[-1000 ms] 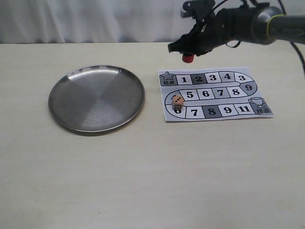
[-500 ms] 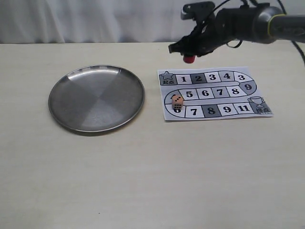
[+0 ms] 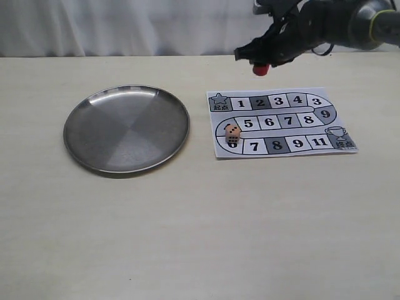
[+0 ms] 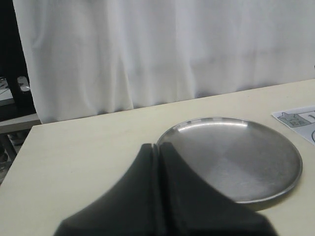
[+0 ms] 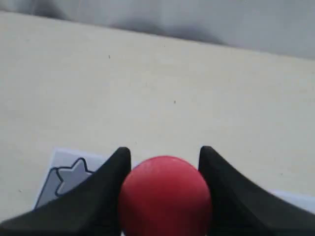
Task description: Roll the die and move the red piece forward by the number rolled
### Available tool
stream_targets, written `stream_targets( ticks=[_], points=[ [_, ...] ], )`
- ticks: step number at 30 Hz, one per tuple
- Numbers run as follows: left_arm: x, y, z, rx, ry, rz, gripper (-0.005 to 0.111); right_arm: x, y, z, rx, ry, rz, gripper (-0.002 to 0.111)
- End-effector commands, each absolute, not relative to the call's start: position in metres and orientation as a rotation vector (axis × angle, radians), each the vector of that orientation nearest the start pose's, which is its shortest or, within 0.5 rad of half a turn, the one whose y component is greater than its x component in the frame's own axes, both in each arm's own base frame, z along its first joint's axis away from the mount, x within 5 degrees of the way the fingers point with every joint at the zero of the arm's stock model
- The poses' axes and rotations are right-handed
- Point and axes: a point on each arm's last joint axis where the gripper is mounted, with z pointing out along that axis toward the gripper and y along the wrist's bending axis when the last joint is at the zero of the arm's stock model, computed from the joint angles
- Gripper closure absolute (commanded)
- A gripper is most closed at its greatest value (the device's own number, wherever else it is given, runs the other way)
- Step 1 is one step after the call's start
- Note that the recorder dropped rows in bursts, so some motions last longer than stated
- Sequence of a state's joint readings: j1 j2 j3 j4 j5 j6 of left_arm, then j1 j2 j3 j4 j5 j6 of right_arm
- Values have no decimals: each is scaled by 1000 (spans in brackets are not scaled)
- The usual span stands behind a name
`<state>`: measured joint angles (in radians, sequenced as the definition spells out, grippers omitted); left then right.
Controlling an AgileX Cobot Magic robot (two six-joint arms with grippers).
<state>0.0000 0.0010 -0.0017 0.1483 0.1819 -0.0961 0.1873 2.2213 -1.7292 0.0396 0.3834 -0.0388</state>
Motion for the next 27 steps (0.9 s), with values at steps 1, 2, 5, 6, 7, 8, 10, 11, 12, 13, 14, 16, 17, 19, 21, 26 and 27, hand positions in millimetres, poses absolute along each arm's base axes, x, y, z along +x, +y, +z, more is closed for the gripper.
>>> stream_targets(
  ticks=[1,2,5,6,7,8,10,11,12,13,14,16,17,19,21,26,27],
  points=[
    [56,2,198,17,1655,52,107,499,94,135,-239,2448,95,104],
    [56,2,198,17,1655,52,107,499,94,124,-238,2469,94,104],
    [56,2,198,17,1655,52,107,498,94,99,-240,2518,92,104],
    [56,2,198,17,1655,52,107,498,94,93,-241,2530,91,104],
    [56,2,198,17,1655,52,107,498,94,89,-242,2540,90,104],
    [56,2,198,17,1655,52,107,498,94,88,-242,2543,90,104],
    [56,2,198,17,1655,52,107,498,94,88,-242,2543,90,104],
    [56,2,198,17,1655,52,107,498,94,88,-242,2543,90,104],
    [56,2,198,17,1655,52,107,498,94,88,-242,2543,90,104],
    [56,2,198,17,1655,52,107,498,94,88,-242,2543,90,104],
    [56,2,198,17,1655,52,107,498,94,88,-242,2543,90,104],
    [56,2,198,17,1655,52,107,498,94,88,-242,2543,90,104],
    [56,2,198,17,1655,52,107,498,94,88,-242,2543,90,104],
    [56,2,198,17,1655,52,107,498,94,88,-242,2543,90,104],
    [56,2,198,17,1655,52,107,498,94,91,-244,2536,88,104],
    [56,2,198,17,1655,52,107,496,93,113,-243,2522,91,104],
    [56,2,198,17,1655,52,107,496,93,123,-251,2514,85,104]
  ],
)
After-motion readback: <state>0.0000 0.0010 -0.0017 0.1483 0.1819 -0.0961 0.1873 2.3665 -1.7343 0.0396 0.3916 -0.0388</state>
